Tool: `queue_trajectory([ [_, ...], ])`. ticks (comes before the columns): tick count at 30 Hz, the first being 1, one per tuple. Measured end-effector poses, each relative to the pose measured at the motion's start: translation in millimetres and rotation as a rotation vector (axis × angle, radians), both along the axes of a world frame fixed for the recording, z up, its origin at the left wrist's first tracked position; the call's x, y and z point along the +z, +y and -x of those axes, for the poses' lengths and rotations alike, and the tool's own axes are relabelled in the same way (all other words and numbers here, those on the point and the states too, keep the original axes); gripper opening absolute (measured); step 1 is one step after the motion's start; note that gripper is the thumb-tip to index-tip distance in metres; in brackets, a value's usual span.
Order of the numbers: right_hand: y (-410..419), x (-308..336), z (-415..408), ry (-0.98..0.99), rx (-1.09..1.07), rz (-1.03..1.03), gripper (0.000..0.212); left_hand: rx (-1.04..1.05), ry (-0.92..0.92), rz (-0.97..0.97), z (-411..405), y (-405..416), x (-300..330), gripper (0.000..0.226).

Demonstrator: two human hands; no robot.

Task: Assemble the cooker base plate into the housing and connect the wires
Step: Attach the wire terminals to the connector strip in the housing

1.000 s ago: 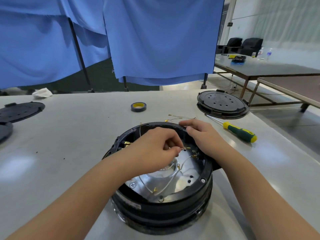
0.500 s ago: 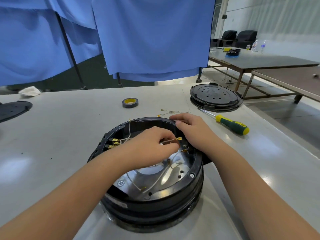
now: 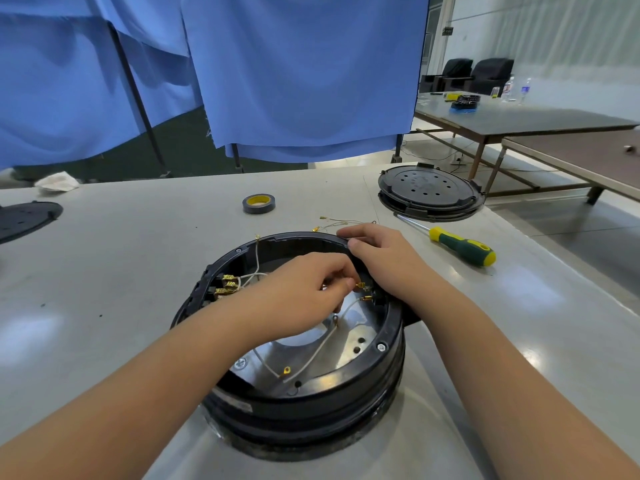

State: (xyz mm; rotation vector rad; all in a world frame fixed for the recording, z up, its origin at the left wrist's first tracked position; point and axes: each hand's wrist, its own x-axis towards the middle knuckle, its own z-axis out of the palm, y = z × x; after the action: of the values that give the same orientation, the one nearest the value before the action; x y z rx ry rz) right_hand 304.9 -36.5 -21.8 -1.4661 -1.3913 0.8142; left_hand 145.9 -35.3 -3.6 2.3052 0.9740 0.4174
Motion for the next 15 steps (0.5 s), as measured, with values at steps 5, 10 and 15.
queue_trajectory([
  [5, 0.1, 0.1, 0.4, 0.007, 0.0, -0.006, 0.027, -0.014, 0.042, -0.084, -2.4, -1.8, -1.0, 0.017],
  [10, -0.8, 0.3, 0.0, 0.004, 0.004, -0.007, 0.027, -0.012, 0.033, -0.088, 0.5, -2.8, 0.2, 0.018],
  [15, -1.0, 0.3, 0.1, 0.022, 0.002, -0.006, 0.027, -0.022, -0.029, -0.031, 2.5, -4.0, 1.9, 0.02],
])
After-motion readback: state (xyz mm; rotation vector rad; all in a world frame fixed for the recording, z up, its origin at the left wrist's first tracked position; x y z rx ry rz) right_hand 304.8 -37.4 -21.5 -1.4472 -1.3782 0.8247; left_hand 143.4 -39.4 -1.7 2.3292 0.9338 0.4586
